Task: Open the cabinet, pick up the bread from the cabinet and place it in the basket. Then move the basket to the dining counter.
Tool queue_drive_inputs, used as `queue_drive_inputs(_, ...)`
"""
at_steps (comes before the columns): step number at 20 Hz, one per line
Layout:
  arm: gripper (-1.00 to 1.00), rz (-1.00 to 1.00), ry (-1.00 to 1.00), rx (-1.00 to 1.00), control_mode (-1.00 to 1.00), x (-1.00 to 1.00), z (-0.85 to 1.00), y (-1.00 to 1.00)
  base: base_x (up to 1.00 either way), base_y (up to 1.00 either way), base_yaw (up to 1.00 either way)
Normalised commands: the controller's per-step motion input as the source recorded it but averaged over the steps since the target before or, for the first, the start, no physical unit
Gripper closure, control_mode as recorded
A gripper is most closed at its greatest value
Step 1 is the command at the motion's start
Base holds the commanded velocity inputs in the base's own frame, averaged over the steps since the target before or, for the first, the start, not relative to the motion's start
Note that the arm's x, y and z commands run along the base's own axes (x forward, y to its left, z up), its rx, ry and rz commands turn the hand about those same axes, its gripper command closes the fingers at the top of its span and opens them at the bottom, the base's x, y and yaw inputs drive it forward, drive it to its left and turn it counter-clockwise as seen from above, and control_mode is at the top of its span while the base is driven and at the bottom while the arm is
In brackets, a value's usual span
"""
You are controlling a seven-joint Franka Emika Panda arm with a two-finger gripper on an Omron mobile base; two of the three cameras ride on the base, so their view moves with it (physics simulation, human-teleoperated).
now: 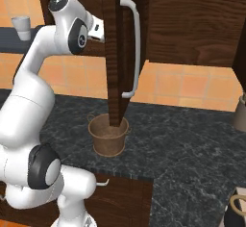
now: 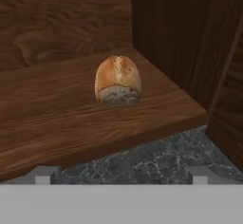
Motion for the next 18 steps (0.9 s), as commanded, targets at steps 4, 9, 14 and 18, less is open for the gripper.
queue_drive_inputs(4, -1.0, 0.0, 0.18, 0.0, -1.0, 0.64, 0.0, 0.0, 0.0, 0.0, 0.0)
queue_drive_inputs(9, -1.0, 0.0, 0.0, 0.0, -1.0, 0.64, -0.08, -0.13, 0.0, 0.0, 0.0)
queue_drive_inputs(14, -1.0, 0.0, -0.05, -0.03, -1.0, 0.56, -0.23, -0.19, 0.0, 0.0, 0.0)
queue_drive_inputs(18, -1.0, 0.0, 0.0, -0.04, -1.0, 0.52, -0.13, -0.05, 0.0, 0.0, 0.0)
